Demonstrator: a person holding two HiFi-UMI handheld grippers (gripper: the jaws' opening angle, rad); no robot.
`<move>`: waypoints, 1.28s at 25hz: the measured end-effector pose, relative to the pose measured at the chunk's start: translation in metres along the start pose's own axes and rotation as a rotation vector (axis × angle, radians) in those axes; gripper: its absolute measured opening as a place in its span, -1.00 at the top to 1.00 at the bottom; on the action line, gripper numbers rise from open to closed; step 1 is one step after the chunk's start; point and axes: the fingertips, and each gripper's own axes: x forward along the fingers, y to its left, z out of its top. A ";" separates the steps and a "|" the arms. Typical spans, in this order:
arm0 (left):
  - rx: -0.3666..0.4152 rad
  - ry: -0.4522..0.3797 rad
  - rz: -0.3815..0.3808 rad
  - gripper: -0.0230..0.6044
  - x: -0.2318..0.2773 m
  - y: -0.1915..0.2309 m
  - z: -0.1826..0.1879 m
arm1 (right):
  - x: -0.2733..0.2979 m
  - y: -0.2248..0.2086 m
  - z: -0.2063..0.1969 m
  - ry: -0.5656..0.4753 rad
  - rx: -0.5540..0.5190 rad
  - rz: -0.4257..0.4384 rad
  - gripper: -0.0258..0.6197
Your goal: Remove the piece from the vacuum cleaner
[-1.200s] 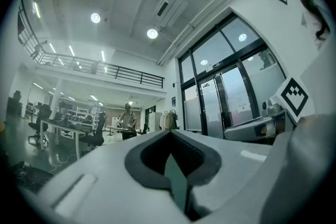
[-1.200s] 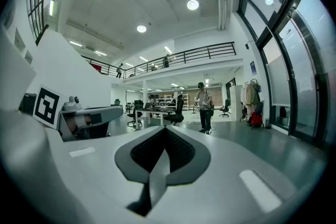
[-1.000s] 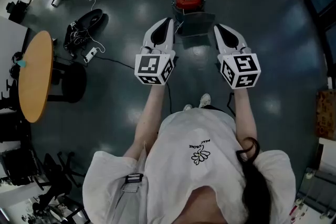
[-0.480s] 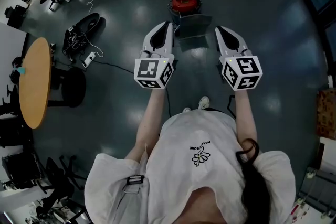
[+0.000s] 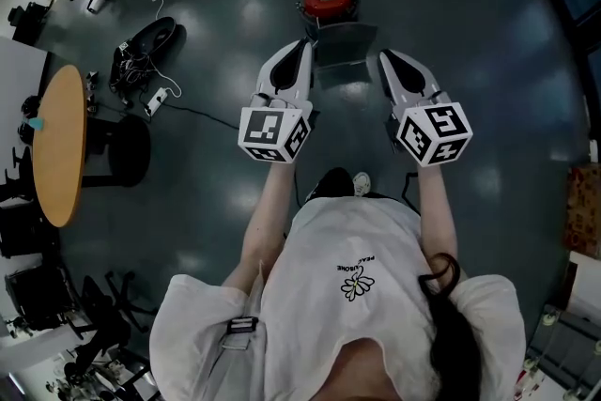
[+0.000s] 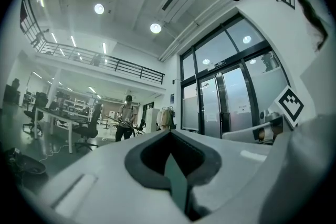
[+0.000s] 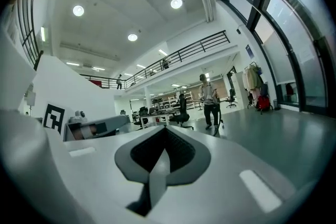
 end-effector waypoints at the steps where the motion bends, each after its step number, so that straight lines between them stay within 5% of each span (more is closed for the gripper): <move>1: 0.000 0.006 0.002 0.93 0.001 -0.001 -0.003 | 0.000 -0.007 -0.004 0.011 -0.001 -0.019 0.84; 12: -0.039 0.070 0.013 0.92 0.052 0.031 -0.045 | 0.040 -0.063 -0.026 0.056 0.049 -0.079 0.84; 32: -0.093 0.157 0.007 0.92 0.272 0.217 -0.091 | 0.291 -0.184 0.019 0.139 -0.051 -0.124 0.85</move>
